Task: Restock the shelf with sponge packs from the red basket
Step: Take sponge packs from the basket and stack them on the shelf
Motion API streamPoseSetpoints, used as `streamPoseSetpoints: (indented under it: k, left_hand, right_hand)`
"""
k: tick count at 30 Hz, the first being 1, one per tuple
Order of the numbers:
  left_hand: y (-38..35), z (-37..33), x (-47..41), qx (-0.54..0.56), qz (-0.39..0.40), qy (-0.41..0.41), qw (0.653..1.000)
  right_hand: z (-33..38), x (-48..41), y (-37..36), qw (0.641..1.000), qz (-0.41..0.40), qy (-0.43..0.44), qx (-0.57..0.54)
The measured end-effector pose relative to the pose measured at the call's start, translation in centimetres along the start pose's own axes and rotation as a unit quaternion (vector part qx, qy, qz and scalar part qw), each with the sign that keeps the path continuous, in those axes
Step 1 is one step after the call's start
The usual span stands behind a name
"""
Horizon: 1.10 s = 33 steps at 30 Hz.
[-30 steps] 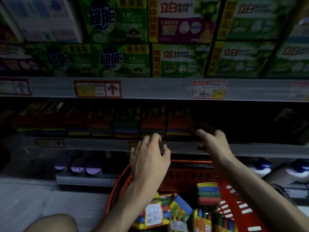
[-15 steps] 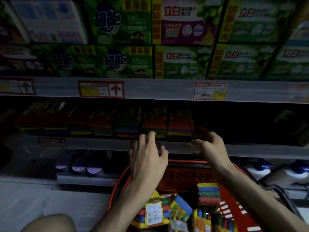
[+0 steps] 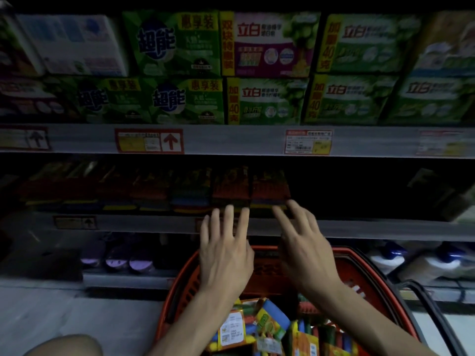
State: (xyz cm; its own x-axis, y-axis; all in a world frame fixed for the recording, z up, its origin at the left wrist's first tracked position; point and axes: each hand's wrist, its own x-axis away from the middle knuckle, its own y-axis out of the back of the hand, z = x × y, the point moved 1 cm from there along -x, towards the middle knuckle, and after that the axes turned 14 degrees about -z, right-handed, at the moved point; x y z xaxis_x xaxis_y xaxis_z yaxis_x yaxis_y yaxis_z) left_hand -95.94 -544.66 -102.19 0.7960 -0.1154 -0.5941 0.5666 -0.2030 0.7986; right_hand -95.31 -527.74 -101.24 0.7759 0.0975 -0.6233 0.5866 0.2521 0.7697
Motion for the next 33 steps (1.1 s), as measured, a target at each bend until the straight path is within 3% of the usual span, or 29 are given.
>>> streamPoseSetpoints:
  k: [7, 16, 20, 23, 26, 28, 33]
  left_hand:
    - [-0.7, -0.2, 0.5, -0.006, 0.023, 0.004, 1.0]
    - [-1.2, 0.1, 0.7, -0.017, 0.025, 0.003, 1.0]
    - [-1.0, 0.0, 0.6, -0.014, 0.016, 0.009, 1.0]
    - [-0.8, 0.1, 0.6, -0.015, 0.017, 0.019, 1.0]
    - [-0.8, 0.2, 0.5, -0.011, 0.021, 0.023, 0.999]
    - [-0.8, 0.2, 0.5, -0.011, 0.026, 0.023, 0.999]
    - [-0.9, 0.1, 0.7, -0.009, 0.032, 0.021, 0.999]
  right_hand:
    - [0.6, 0.7, -1.7, 0.997, 0.074, 0.034, -0.005]
    - [0.7, 1.6, -2.5, 0.996, 0.073, 0.019, -0.055]
    - [0.5, 1.4, -2.7, 0.989, 0.001, -0.104, -0.107]
    - [0.1, 0.7, -2.3, 0.936, -0.017, -0.289, -0.201]
    - [-0.2, -0.4, -1.8, 0.834, 0.063, -0.436, -0.333]
    - [-0.4, -0.6, -2.0, 0.806, 0.091, -0.455, -0.368]
    - [-0.2, -0.6, -2.2, 0.801, 0.108, -0.44, -0.391]
